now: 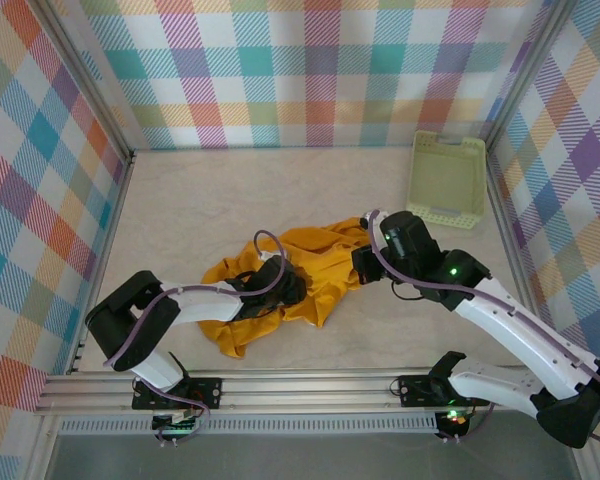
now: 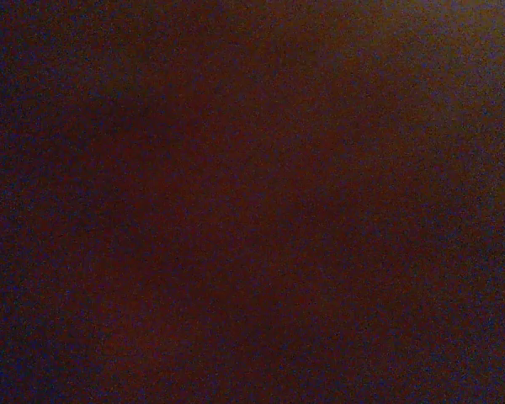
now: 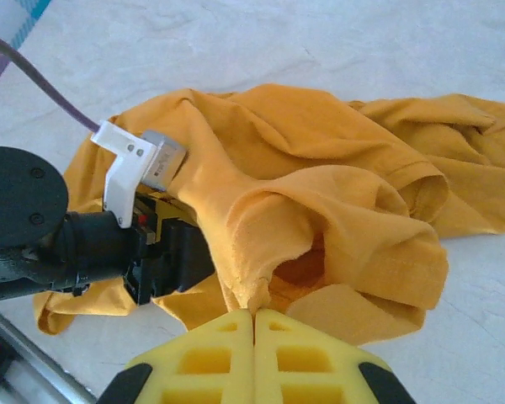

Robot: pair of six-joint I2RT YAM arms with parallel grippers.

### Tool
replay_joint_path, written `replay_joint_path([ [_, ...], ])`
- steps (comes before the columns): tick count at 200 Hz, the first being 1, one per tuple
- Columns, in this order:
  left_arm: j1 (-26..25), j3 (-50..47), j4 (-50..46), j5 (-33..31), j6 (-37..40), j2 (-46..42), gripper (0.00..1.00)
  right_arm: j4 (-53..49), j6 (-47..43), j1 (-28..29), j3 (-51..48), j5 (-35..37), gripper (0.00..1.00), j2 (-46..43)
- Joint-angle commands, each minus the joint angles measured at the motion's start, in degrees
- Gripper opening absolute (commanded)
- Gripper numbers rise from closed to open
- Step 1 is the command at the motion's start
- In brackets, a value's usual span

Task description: Fold the inside-out t-shirt

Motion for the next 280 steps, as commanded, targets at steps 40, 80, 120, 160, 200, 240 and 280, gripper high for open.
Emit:
replay_joint_path([
  [40, 0.78, -0.15, -17.69, -2.49, 5.81, -18.06, 0.66, -3.99, 2.42, -1.18, 5.81, 17.13, 0.0, 5.96],
  [80, 0.79, 1.76, -46.72, -13.13, -5.44, -29.42, 0.74, -5.63, 3.56, -2.5, 6.67, 19.32, 0.0, 5.44],
  [120, 0.88, -3.3, -62.25, -11.32, -19.46, -38.19, 0.74, -5.57, 4.04, -2.6, 7.13, 18.88, 0.0, 5.99],
  [160, 1.22, -7.79, -56.42, -7.15, -22.44, -38.54, 0.67, -4.65, 3.98, -2.6, 7.08, 17.43, 0.0, 6.32],
  [200, 2.65, -8.21, -51.93, -7.61, -22.33, -33.67, 0.65, -4.09, 3.87, -2.6, 6.18, 16.68, 0.0, 5.33],
  [240, 4.28, -7.94, -47.81, -7.35, -20.36, -29.72, 0.53, -4.92, 3.71, -2.62, 5.38, 18.47, 0.0, 4.74],
  [280, 6.75, -7.81, -48.2, -8.06, -17.79, -28.97, 0.3, -6.46, 3.75, -3.74, 6.24, 20.68, 0.0, 4.98],
])
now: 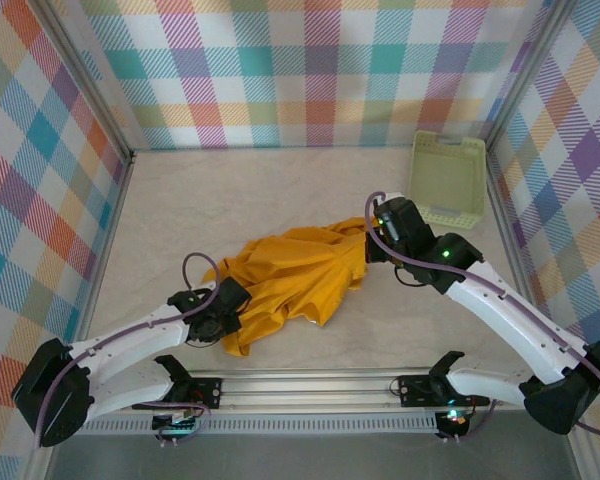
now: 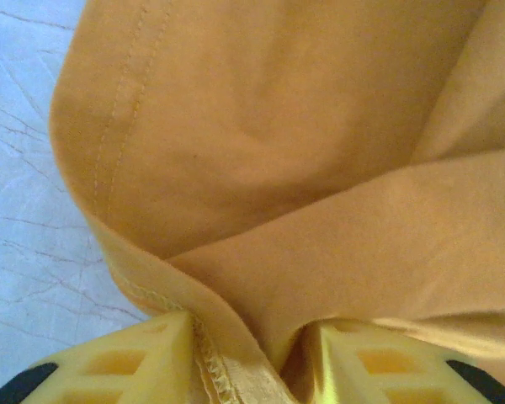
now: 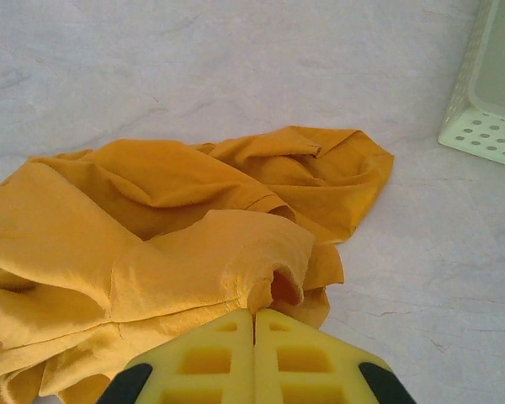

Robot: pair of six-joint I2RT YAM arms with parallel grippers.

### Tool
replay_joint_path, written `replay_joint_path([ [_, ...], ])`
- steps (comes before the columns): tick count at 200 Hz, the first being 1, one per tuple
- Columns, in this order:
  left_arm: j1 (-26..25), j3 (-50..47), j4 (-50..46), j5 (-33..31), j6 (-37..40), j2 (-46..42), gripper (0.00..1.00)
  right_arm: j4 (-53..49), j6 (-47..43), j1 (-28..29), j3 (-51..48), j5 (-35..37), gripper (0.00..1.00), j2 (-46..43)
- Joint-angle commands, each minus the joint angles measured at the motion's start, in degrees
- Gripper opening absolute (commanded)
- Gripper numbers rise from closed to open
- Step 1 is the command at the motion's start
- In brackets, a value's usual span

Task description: Fold the inside-out t-shirt

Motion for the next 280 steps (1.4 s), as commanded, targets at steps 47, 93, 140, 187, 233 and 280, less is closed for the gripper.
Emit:
replay_joint_path([
  [47, 6.86, 6.45, -1.52, -2.5, 10.59, -1.61, 0.0, -5.08, 1.63, -6.2, 4.65, 2.8, 0.0, -0.07],
  [93, 19.83, 29.99, -1.66, -1.72, 24.63, -2.2, 0.0, -8.48, -2.68, -12.53, 20.23, 2.77, 0.0, 0.38],
  [140, 32.64, 60.85, 1.25, 11.2, 29.73, 1.35, 0.0, -12.41, -8.15, -14.44, 49.58, 1.37, 0.0, 5.91],
  [187, 32.66, 47.73, 4.84, 14.16, 30.0, -10.01, 0.0, -8.12, -8.66, -14.52, 39.12, -7.07, 0.0, -4.49],
  [233, 32.66, 38.78, 4.55, 12.28, 29.24, -9.62, 0.0, -4.78, -6.42, -14.55, 25.02, -9.2, 0.0, -4.21],
  [280, 38.42, 46.42, 1.58, 14.85, 26.27, 10.06, 0.0, -1.34, -9.25, -15.02, 28.67, -5.67, 0.0, 9.92],
])
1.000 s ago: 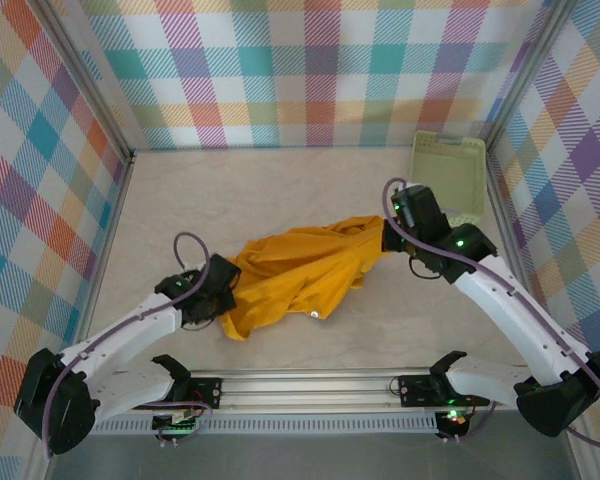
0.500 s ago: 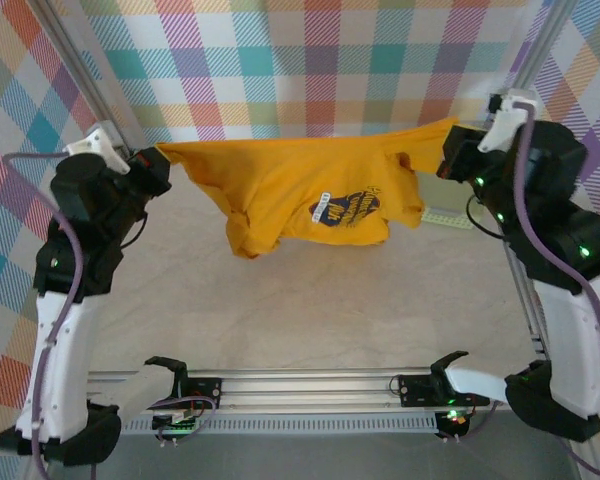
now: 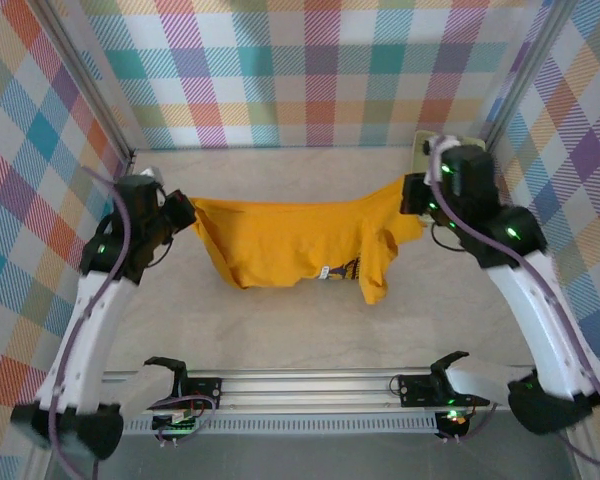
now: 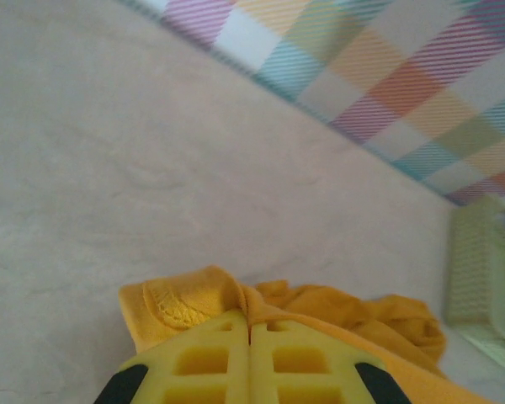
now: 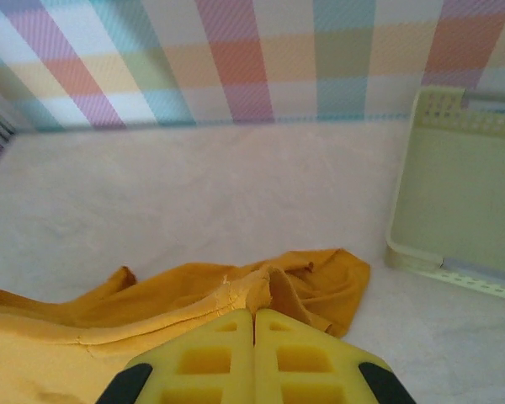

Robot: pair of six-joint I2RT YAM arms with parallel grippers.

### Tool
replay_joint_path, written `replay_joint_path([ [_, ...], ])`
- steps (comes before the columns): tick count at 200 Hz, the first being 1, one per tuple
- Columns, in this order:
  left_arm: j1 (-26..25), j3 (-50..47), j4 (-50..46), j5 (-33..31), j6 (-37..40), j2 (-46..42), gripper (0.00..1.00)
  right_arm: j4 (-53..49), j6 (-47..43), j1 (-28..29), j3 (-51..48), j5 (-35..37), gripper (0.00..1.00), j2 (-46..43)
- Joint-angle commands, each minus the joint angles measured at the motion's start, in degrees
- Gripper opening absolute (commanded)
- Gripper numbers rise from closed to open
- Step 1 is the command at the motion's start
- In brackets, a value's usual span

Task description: Fold the inside-out t-shirt

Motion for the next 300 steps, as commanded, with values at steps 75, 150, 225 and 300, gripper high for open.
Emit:
replay_joint_path([
  [75, 15.45, 52.77, -3.38, 16.94, -5.52, 32.8, 0.0, 3.26, -7.49, -7.32, 52.77, -1.37, 0.0, 33.79],
  [150, 15.83, 43.51, 5.6, 23.91, 1.25, 16.52, 0.0, 13.83, -10.76, -7.55, 44.59, -14.01, 0.0, 22.87],
  [225, 3.92, -27.45, 18.02, 25.42, -4.68, -9.57, 0.0, 12.43, 8.27, -6.53, -25.21, -22.69, 0.0, -3.83],
  [300, 0.53, -40.77, 6.97, 10.27, -6.53, -13.58, 0.46, 12.36, 21.03, -5.97, -49.34, -26.65, 0.0, -13.94],
])
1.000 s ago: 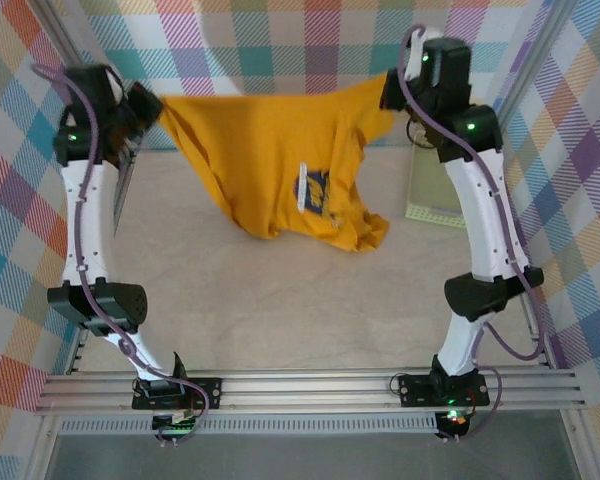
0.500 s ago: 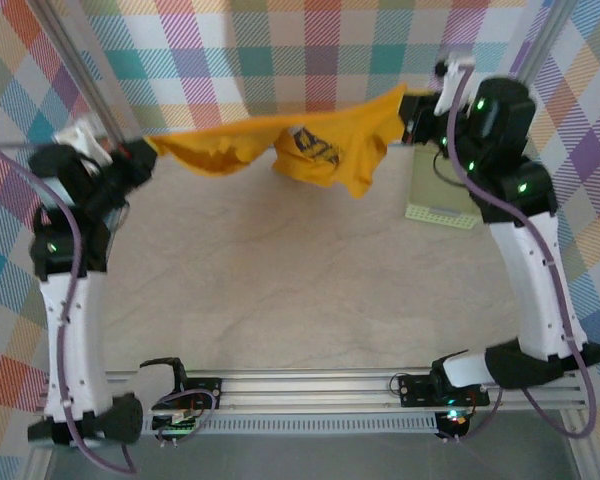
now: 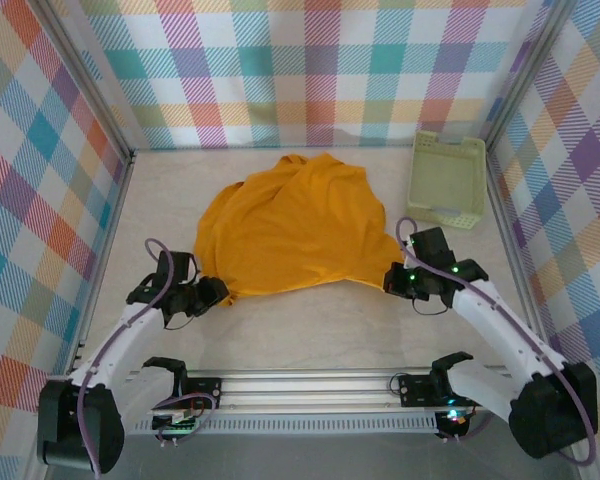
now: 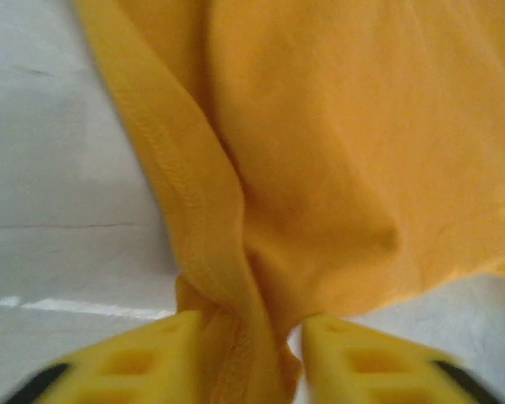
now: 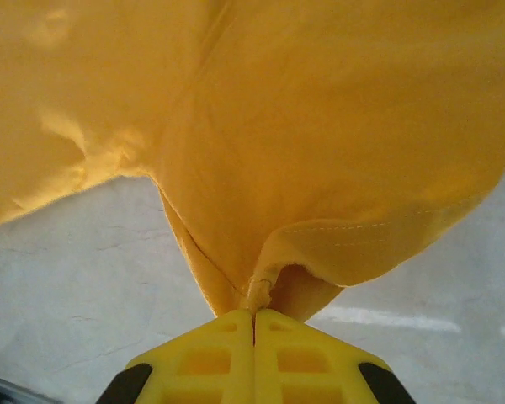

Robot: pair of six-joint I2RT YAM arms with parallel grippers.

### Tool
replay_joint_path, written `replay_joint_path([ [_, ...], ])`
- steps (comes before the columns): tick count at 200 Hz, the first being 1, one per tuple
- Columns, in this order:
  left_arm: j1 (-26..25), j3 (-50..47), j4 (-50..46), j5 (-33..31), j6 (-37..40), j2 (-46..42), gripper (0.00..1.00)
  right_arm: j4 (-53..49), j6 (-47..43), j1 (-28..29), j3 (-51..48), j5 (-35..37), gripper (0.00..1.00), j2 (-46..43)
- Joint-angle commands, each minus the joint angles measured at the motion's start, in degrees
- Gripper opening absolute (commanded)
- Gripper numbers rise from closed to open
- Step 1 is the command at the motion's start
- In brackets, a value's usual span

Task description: Fold the inside-out t-shirt

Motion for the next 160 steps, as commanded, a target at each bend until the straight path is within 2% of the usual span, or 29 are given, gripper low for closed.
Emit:
replay_joint_path([
  [1, -0.1, 2.36, -3.9, -7.69, -2.77, -4.95, 0.46, 1.91, 6.42, 0.7, 0.28, -2.14, 0.0, -2.8],
  [33, -0.5, 9.93, -10.62, -13.25, -4.25, -9.15, 0.54, -0.45, 7.06, 2.55, 1.56, -0.64, 0.0, -2.91],
  [44, -1.73, 12.54, -12.27, -13.89, -3.73, -7.09, 0.56, -1.11, 6.92, 3.0, 2.04, 0.38, 0.0, -2.93],
  [57, -5.63, 15.48, -16.33, -17.59, -4.53, -2.56, 0.57, -1.95, 6.32, 3.62, 2.74, 1.57, 0.03, -1.95],
  [69, -10.28, 16.13, -18.18, -22.47, -6.68, 0.75, 0.62, -3.28, 5.56, 4.27, 3.8, 2.92, 0.11, -0.13],
  [81, -14.85, 14.96, -17.64, -26.47, -9.27, 2.94, 0.65, -4.17, 4.58, 5.1, 4.25, 4.38, 0.24, 1.9],
  [98, -20.01, 13.99, -14.38, -28.09, -11.56, 6.25, 0.67, -5.97, 3.25, 5.41, 5.31, 7.36, 0.41, 4.07],
  [111, -23.33, 14.79, -12.53, -29.14, -12.52, 9.67, 0.67, -8.01, 2.59, 5.11, 6.66, 11.87, 0.47, 4.86],
  [132, -28.13, 17.24, -8.91, -29.83, -12.21, 16.18, 0.68, -8.9, 1.89, 1.43, 7.86, 14.1, 0.47, 6.21],
  [160, -29.06, 19.84, -7.34, -30.2, -11.57, 25.47, 0.66, -6.46, 1.81, -3.73, 6.81, 14.76, 0.45, 9.33],
])
